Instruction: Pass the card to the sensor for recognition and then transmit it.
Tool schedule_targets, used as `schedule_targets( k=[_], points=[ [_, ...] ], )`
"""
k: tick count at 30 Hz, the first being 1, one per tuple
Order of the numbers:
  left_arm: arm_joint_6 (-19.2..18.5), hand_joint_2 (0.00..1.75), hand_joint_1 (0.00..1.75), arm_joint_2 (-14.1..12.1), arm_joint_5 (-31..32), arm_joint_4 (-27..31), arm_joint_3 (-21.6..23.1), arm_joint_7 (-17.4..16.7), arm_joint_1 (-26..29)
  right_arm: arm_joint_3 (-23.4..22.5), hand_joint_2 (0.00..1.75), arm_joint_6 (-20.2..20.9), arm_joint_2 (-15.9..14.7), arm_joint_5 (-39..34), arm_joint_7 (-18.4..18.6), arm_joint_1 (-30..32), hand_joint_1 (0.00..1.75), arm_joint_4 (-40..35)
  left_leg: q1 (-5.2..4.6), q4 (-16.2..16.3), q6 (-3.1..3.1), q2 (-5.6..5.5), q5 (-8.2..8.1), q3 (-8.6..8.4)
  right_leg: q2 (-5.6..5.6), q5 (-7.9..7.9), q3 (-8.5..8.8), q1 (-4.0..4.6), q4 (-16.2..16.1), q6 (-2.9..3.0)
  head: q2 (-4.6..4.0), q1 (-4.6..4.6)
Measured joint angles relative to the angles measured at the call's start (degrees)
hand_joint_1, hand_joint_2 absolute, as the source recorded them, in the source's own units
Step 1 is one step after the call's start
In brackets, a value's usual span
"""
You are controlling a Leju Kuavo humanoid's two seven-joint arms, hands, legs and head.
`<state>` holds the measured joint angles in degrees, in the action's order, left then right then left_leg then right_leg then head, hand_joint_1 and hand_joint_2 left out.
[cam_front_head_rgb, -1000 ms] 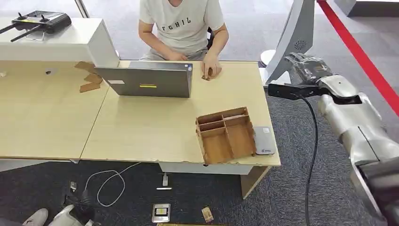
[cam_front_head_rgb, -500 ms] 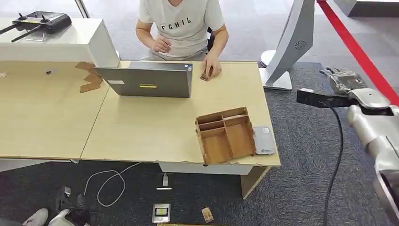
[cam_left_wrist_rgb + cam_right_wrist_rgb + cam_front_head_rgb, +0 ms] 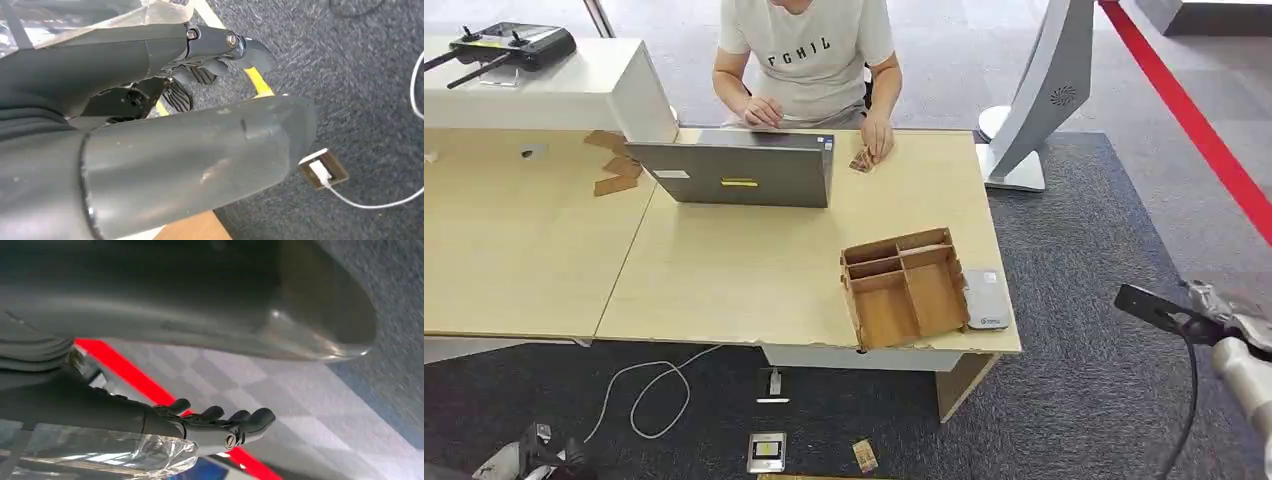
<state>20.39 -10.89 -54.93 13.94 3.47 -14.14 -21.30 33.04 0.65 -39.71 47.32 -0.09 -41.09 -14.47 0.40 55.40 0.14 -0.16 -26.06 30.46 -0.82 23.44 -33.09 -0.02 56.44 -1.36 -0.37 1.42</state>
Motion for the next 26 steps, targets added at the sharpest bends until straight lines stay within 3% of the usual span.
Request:
schedule_targets(
  k=[7, 14, 17, 22, 26],
  points=[
    [-0.37, 0.0, 0.0, -1.44, -0.9, 0.0, -0.22, -0.59, 1.37, -6.91, 0.0, -2.47, 1.03, -6.53, 1.25, 14.53, 0.0, 0.52, 0.02, -0.05, -0.01, -0.04, 0.0, 0.01, -0.04, 0.07, 0.0, 0.01, 0.02, 0.02, 0.0, -0.02],
    [-0.48, 0.0, 0.0, -1.57, -0.9, 0.0, -0.22, -0.74, 1.46, -7.89, 0.0, -1.92, 1.27, -7.41, 1.55, 16.09, 0.0, 0.66, 0.03, -0.05, -0.01, -0.04, 0.0, 0.02, -0.04, 0.07, 0.0, 0.02, 0.02, 0.03, 0.0, 0.0],
    [-0.52, 0.0, 0.0, -1.9, -1.53, 0.0, -0.2, -1.07, 2.27, -14.86, 0.0, -2.4, 4.94, -11.01, 2.06, 25.99, 0.0, 1.22, 0.01, -0.06, -0.01, -0.02, 0.0, -0.02, -0.04, 0.1, 0.02, 0.0, 0.01, 0.03, 0.0, 0.04],
    [-0.52, 0.0, 0.0, -1.88, -1.64, 0.0, -0.2, -1.71, 2.35, -18.4, 0.0, -3.23, 8.22, -12.78, 2.86, 30.38, 0.0, 1.77, 0.06, -0.06, -0.01, 0.01, -0.01, -0.08, -0.03, 0.12, 0.06, 0.06, -0.01, 0.05, 0.0, 0.07],
    [-0.52, 0.0, 0.0, -1.86, -1.66, 0.0, -0.17, -1.84, 2.44, -20.26, 0.0, -3.45, 13.03, -13.04, 6.96, 33.42, 0.0, 2.23, 0.08, -0.09, -0.08, 0.06, -0.04, -0.09, 0.01, 0.12, 0.05, 0.07, 0.01, 0.06, 0.0, 0.04]
  ],
)
